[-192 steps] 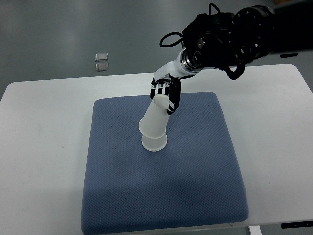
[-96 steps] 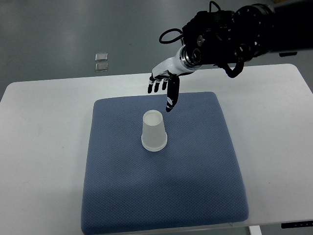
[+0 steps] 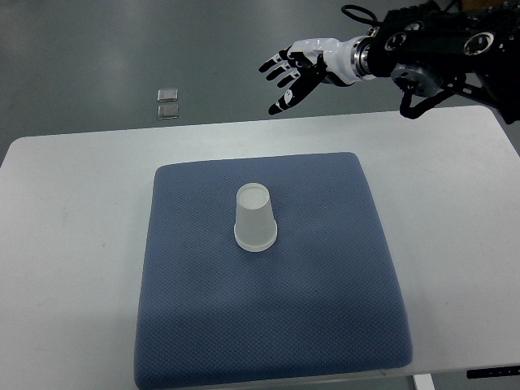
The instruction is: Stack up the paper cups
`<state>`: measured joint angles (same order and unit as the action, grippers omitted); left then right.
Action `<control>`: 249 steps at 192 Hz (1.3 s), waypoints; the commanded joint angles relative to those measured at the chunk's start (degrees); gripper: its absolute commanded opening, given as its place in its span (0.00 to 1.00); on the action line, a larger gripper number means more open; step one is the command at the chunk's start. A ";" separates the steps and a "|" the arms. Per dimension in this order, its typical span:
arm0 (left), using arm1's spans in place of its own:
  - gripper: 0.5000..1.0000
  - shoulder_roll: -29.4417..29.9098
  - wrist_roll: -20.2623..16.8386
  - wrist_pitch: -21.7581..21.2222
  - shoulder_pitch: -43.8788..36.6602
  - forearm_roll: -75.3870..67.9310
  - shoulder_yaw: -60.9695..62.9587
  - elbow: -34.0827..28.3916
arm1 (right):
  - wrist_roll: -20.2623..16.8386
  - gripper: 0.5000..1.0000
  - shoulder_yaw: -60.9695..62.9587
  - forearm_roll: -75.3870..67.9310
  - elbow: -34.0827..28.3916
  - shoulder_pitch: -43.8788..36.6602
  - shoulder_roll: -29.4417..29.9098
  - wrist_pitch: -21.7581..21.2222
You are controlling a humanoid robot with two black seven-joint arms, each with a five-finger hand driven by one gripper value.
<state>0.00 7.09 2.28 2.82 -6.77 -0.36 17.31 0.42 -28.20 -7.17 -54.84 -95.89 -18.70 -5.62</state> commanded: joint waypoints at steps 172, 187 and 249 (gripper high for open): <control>1.00 0.00 0.03 -0.09 -0.01 0.00 -0.08 0.00 | 9.95 0.85 72.41 -8.83 16.78 47.81 7.27 -3.43; 1.00 0.00 0.03 -0.09 -0.71 0.00 0.01 0.00 | 10.92 0.85 73.90 -8.83 17.13 48.60 8.50 -3.78; 1.00 0.00 0.03 -0.09 -1.07 0.00 -0.08 0.00 | 11.36 0.85 74.87 -8.74 19.50 50.80 10.96 -6.42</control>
<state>0.00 7.12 2.19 1.77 -6.77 -0.31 17.42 11.77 46.66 -15.93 -36.32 -46.11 -8.24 -10.27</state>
